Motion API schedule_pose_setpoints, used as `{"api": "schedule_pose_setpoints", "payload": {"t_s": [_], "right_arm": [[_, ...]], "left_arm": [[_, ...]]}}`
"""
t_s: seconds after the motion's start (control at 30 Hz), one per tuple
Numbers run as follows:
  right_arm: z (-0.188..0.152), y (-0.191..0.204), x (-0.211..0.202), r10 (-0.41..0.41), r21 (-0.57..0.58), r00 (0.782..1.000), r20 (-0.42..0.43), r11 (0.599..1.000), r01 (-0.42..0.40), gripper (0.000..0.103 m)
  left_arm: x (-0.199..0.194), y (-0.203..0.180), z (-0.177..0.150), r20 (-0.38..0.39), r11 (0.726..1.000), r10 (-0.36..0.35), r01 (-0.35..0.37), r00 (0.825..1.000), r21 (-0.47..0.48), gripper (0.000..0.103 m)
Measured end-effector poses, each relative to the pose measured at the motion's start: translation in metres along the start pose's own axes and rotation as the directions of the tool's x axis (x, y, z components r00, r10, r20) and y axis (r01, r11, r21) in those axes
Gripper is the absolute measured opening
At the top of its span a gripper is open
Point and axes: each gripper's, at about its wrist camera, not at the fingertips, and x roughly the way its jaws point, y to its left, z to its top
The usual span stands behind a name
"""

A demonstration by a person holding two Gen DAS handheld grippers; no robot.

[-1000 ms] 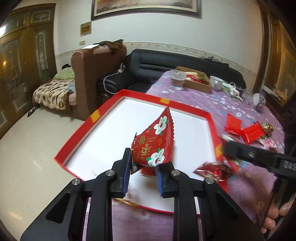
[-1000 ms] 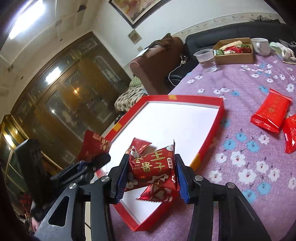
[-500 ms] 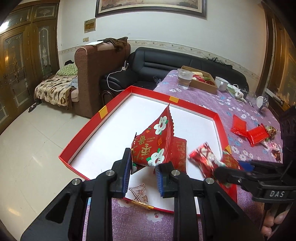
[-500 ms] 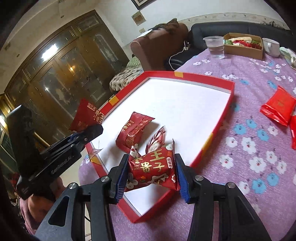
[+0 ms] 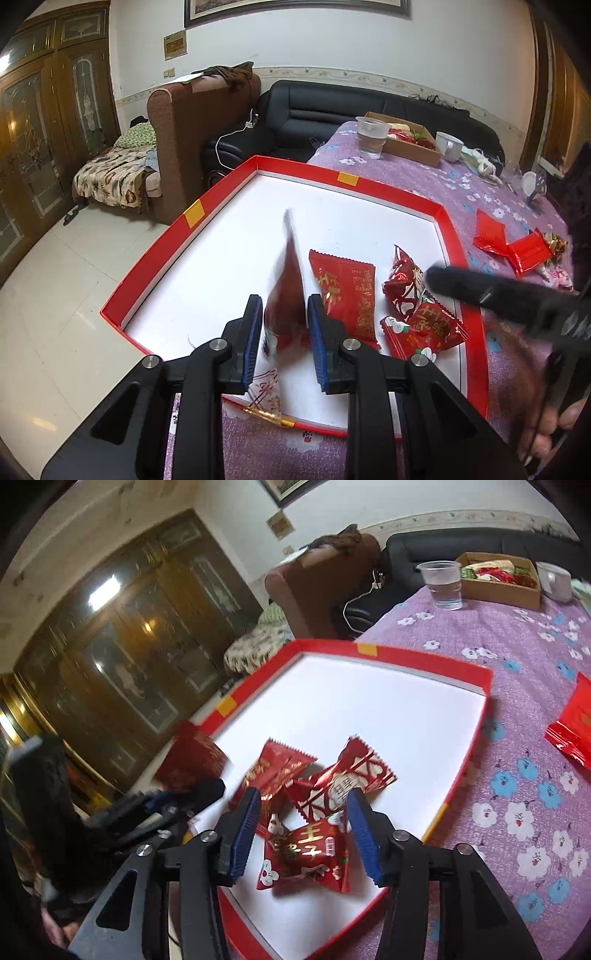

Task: Organize snacks
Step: 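Carry both candies over the tray and release them inside, then move both tools back toward the red packets on the table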

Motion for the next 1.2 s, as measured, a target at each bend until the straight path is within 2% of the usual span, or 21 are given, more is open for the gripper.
{"api": "schedule_pose_setpoints", "payload": {"t_s": [0.03, 0.07, 0.1, 0.13, 0.27, 0.43, 0.63, 0.7, 0.8, 0.87, 0.97, 1.2], "right_arm": [[0.002, -0.004, -0.008, 0.003, 0.018, 1.000, 0.029, 1.000, -0.004, 0.057], [0.003, -0.009, -0.015, 0.004, 0.034, 0.999, 0.050, 0.999, -0.006, 0.058], [0.004, -0.013, -0.020, 0.004, 0.046, 0.998, 0.061, 0.999, -0.007, 0.058], [0.004, -0.016, -0.024, 0.001, 0.055, 0.998, 0.071, 0.998, -0.005, 0.058], [0.003, -0.029, -0.042, -0.012, 0.087, 0.995, 0.095, 0.996, 0.004, 0.058], [0.002, -0.051, -0.080, -0.046, 0.133, 0.989, 0.140, 0.991, 0.027, 0.062], [-0.011, -0.099, -0.150, -0.168, 0.207, 0.961, 0.220, 0.971, 0.123, 0.067], [-0.019, -0.119, -0.178, -0.225, 0.236, 0.943, 0.246, 0.957, 0.167, 0.067], [-0.035, -0.153, -0.220, -0.323, 0.304, 0.910, 0.258, 0.922, 0.241, 0.075], [-0.048, -0.176, -0.246, -0.402, 0.351, 0.884, 0.239, 0.884, 0.307, 0.076], [-0.065, -0.203, -0.274, -0.470, 0.395, 0.861, 0.196, 0.841, 0.370, 0.076], [-0.085, -0.228, -0.308, -0.475, 0.477, 0.862, 0.179, 0.808, 0.346, 0.077]], "left_arm": [[-0.001, -0.002, 0.001, 0.002, 1.000, 0.013, -0.013, 1.000, 0.004, 0.042], [-0.002, -0.003, 0.001, 0.009, 1.000, 0.027, -0.027, 1.000, 0.004, 0.060], [-0.005, -0.005, 0.002, 0.030, 0.999, 0.044, -0.044, 0.999, 0.004, 0.070], [-0.010, -0.007, 0.002, 0.061, 0.998, 0.059, -0.060, 0.996, 0.006, 0.072], [-0.024, -0.021, 0.006, 0.118, 0.998, 0.048, -0.052, 0.992, 0.034, 0.073], [-0.031, -0.051, 0.004, 0.120, 0.993, -0.014, 0.000, 0.993, 0.116, 0.075], [-0.043, -0.096, -0.002, 0.124, 0.970, -0.081, 0.050, 0.989, 0.236, 0.076], [-0.047, -0.112, -0.005, 0.118, 0.958, -0.103, 0.067, 0.988, 0.279, 0.079], [-0.051, -0.131, -0.008, 0.109, 0.942, -0.128, 0.087, 0.986, 0.325, 0.079], [-0.054, -0.143, -0.012, 0.097, 0.931, -0.149, 0.107, 0.984, 0.349, 0.079], [-0.057, -0.162, -0.018, 0.069, 0.913, -0.191, 0.152, 0.979, 0.378, 0.079], [-0.061, -0.211, -0.032, 0.000, 0.846, -0.263, 0.231, 0.965, 0.481, 0.079]]}}
